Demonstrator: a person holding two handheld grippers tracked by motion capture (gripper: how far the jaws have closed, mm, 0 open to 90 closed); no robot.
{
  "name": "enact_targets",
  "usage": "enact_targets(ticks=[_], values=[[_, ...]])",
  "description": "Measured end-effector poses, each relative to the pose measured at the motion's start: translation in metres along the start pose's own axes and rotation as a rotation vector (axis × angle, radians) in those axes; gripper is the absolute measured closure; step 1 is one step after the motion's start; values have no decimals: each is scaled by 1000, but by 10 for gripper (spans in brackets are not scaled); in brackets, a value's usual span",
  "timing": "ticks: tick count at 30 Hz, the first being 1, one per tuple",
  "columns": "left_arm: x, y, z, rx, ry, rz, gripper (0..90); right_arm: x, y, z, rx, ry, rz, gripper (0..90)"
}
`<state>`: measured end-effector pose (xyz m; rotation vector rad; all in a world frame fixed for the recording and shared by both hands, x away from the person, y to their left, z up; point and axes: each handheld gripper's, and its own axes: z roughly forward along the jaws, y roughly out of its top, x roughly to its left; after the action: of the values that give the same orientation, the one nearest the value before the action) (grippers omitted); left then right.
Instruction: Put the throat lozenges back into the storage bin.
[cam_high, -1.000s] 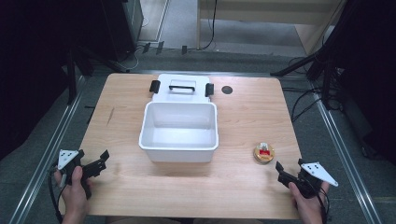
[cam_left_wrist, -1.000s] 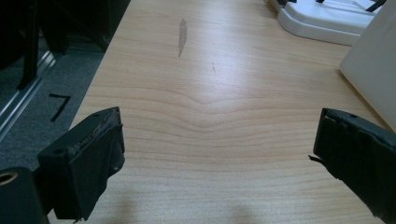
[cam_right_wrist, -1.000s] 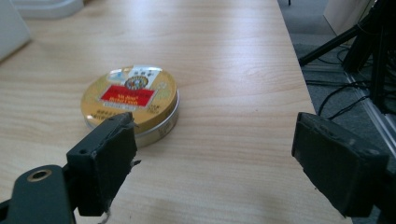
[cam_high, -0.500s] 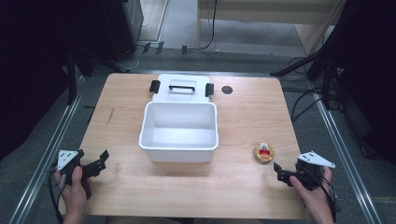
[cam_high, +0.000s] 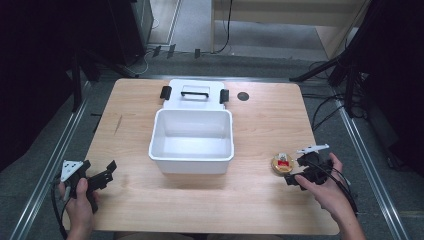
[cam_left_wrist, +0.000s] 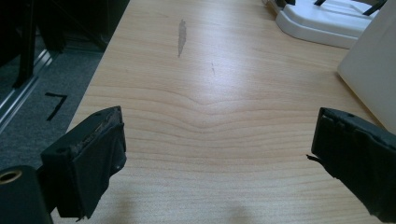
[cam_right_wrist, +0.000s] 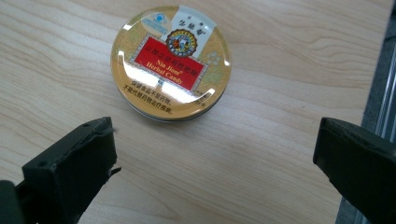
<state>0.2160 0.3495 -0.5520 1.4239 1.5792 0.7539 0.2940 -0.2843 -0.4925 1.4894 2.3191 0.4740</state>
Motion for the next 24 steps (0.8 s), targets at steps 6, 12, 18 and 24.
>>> enact_targets(ticks=[6, 12, 18, 24], values=[[1, 0, 0, 2, -3, -5, 36, 5, 24, 12, 137, 31, -15, 0], [1, 0, 1, 7, -7, -8, 36, 12, 39, 20, 223, 40, -52, 0], [1, 1, 1, 13, -13, -6, 36, 20, 50, 26, 307, 45, -87, 31], [1, 1, 2, 14, -15, -5, 37, 22, 59, 31, 328, 18, -83, 52]])
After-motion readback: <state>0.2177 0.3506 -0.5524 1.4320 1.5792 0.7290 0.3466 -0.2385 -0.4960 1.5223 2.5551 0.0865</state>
